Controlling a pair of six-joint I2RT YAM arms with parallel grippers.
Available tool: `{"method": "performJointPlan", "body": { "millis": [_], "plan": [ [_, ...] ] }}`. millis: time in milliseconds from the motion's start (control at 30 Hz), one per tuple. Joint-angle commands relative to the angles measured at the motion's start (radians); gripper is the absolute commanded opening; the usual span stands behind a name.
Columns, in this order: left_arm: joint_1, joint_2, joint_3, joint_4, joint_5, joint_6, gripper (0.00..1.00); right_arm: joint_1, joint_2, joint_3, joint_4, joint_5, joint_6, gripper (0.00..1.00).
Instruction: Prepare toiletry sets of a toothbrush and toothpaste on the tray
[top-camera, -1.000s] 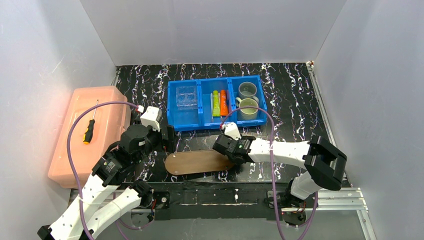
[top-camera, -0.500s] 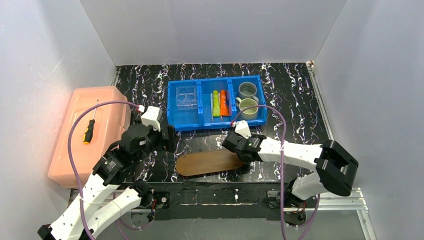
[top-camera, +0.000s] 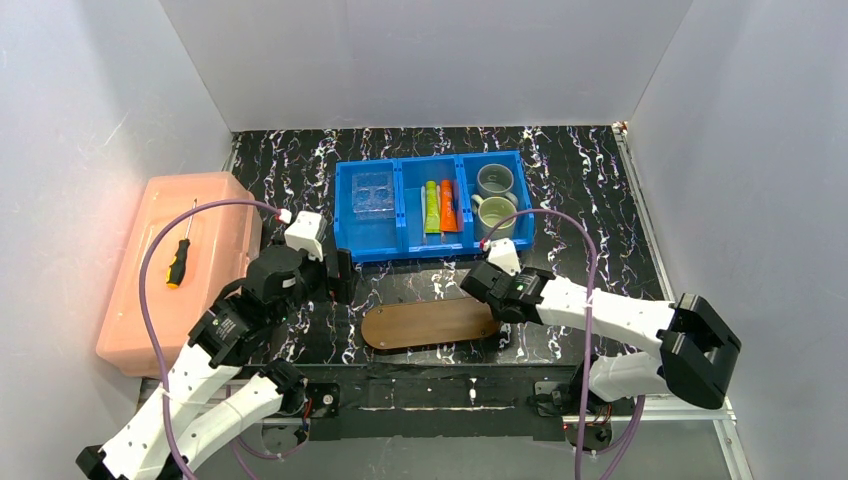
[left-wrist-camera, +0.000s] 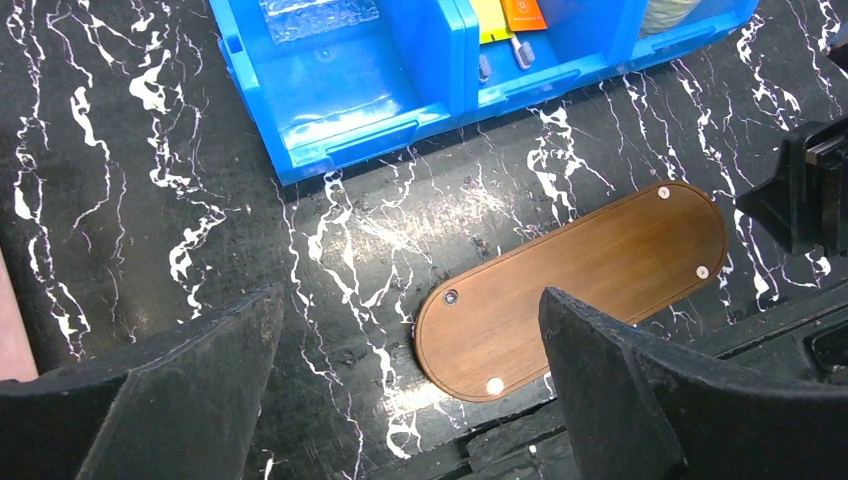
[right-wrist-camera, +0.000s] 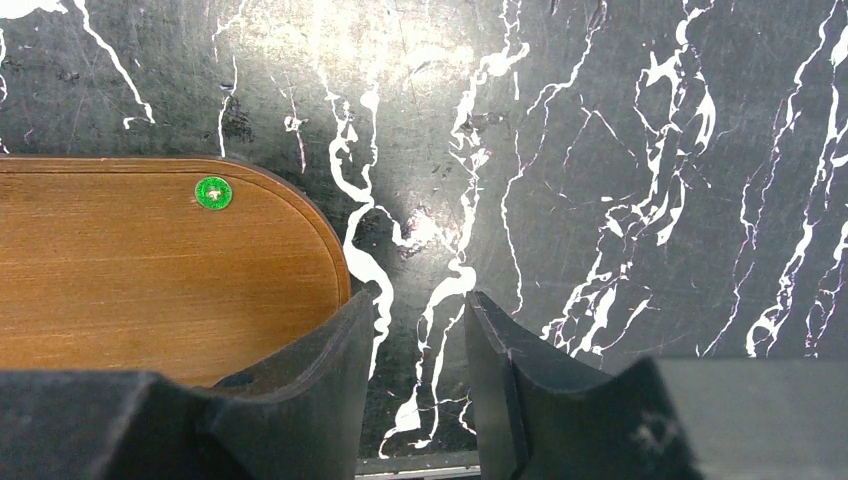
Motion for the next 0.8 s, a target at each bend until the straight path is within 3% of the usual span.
{"method": "performJointPlan", "body": {
  "millis": [0, 333, 767],
  "plan": [
    [-0.004, 0.019, 0.017, -0.009, 0.019, -0.051, 0.99, -0.004, -0.039, 0.001, -0.031, 0.022, 0.018, 0.46],
    [-0.004, 0.026, 0.002, -0.121, 0.027, -0.226, 0.99, -0.004, -0.115, 0.048, -0.032, -0.004, 0.020, 0.49],
    [-0.003, 0.102, -0.133, -0.135, 0.126, -0.433, 0.99, -0.004, -0.237, -0.058, 0.083, -0.119, 0.051, 0.53]
  ]
}}
